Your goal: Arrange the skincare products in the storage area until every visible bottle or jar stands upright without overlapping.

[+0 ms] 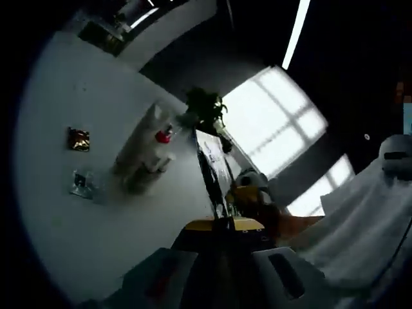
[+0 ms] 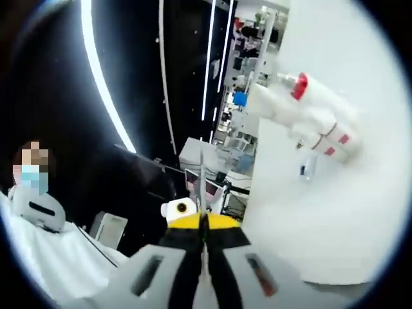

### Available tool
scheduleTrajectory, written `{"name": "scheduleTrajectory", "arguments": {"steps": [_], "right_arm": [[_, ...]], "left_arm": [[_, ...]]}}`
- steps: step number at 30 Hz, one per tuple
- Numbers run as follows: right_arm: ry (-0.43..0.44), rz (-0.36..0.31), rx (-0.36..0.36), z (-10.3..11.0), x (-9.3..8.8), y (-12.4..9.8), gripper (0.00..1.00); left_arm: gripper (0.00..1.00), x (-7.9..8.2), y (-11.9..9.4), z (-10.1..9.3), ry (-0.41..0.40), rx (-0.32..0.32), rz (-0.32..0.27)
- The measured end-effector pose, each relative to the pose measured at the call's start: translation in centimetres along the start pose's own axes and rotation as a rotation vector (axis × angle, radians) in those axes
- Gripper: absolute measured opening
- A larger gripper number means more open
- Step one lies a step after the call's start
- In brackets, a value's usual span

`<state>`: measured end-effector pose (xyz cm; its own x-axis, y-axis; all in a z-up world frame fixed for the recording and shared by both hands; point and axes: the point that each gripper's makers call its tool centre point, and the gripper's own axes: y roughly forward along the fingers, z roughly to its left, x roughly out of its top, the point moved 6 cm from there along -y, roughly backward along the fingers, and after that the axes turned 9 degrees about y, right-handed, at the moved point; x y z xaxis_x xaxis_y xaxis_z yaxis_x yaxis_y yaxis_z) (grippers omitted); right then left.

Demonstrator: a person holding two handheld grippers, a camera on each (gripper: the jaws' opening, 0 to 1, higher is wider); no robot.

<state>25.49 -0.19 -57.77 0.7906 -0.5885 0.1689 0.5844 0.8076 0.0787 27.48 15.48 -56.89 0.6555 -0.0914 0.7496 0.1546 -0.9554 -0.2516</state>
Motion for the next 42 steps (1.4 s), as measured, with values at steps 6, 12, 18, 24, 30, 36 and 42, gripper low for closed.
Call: {"name": "scheduleTrajectory", "arguments": {"steps": [6, 12, 18, 24, 30, 36, 42], "right_arm": [[0.052, -0.087, -0.119, -2.4, 0.6, -1.2, 0.01], [0.069, -0.122, -0.151, -3.0, 0.6, -2.6, 0.01], [0.079, -0.137, -0.151, -3.0, 0.5, -3.1, 0.01], [0.079, -0.115, -0.141, -2.8, 0.4, -3.2, 0.01], [0.072, -0.087, -0.122, -2.4, 0.1, -3.2, 0.01], [0.076, -0.092, -0.111, -2.3, 0.2, -3.2, 0.01], [0.076, -0.098, -0.120, -2.5, 0.3, -3.3, 0.01]], "left_arm": [[0.10, 0.1, 1.3, 3.9, 0.168, 0.072, 0.170], [0.14, 1.6, 1.3, 9.3, 0.354, 0.254, 0.288], [0.18, 1.6, 2.6, 14.2, 0.640, 0.357, 0.503], [0.26, 0.9, 4.1, 16.5, 0.724, 0.259, 0.651], [0.31, 1.6, 5.1, 17.7, 0.775, 0.232, 0.660], [0.31, 1.4, 6.0, 18.6, 0.816, 0.192, 0.743], [0.31, 1.5, 6.0, 18.8, 0.792, 0.209, 0.741]]}}
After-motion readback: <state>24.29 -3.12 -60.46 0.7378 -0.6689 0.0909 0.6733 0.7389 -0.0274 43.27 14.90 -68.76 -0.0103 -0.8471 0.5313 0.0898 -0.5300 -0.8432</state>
